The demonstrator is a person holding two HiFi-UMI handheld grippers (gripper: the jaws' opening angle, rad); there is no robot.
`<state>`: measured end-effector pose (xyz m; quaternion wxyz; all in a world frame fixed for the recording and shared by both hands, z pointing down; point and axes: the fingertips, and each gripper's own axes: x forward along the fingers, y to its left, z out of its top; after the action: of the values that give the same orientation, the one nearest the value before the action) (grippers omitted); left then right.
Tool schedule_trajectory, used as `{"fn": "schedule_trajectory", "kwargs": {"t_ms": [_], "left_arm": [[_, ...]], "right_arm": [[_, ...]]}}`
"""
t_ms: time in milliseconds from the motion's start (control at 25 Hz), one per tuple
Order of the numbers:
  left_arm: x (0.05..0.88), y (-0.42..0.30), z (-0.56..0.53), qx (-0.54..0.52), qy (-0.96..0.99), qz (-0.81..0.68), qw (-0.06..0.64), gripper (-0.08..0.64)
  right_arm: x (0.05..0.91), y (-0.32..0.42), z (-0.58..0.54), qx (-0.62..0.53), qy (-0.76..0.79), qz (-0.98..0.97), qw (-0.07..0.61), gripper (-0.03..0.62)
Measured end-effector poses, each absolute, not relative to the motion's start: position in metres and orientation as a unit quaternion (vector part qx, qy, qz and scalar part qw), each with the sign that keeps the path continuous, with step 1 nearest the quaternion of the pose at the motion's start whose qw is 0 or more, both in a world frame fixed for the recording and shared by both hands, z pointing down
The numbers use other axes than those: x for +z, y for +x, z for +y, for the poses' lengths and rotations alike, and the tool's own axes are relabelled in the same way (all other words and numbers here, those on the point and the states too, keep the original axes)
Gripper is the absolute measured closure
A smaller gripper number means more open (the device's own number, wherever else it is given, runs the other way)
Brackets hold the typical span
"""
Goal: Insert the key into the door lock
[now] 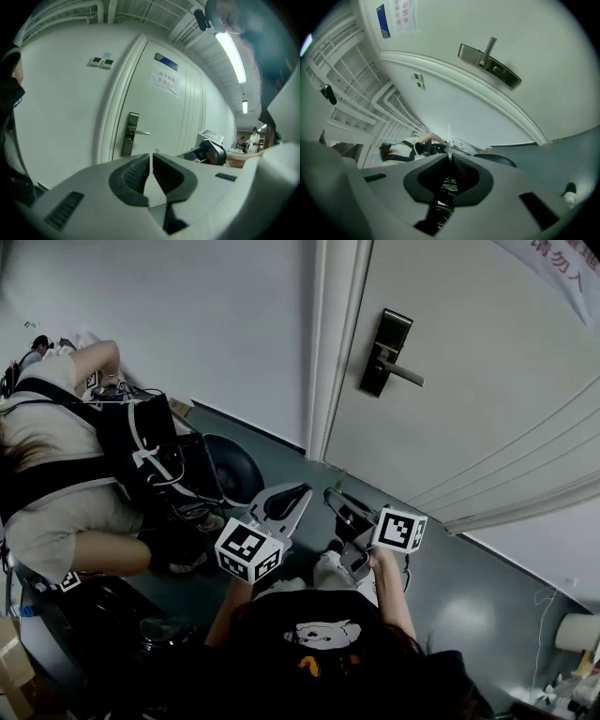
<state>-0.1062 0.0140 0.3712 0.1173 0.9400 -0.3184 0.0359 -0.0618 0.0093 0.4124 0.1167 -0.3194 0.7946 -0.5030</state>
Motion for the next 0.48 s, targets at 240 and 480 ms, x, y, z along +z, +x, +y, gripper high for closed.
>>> {"fn": "schedule_trajectory", "kwargs": {"t_ms": [240,480], "left_arm": [[0.372,-0.061,-0.033,0.042,0.937,-0.325,0.119,0.535],[0.37,-0.015,-0.065,0.057,0.939,-0.317,0.118,0.535]], "right_arm": [[0.412,-0.014,-0.032,-0.506,-0.318,0.793,0.121,0.569],[0.414,0.029,-0.066,-0.514,-0.318,0.786,0.132,0.569]]}}
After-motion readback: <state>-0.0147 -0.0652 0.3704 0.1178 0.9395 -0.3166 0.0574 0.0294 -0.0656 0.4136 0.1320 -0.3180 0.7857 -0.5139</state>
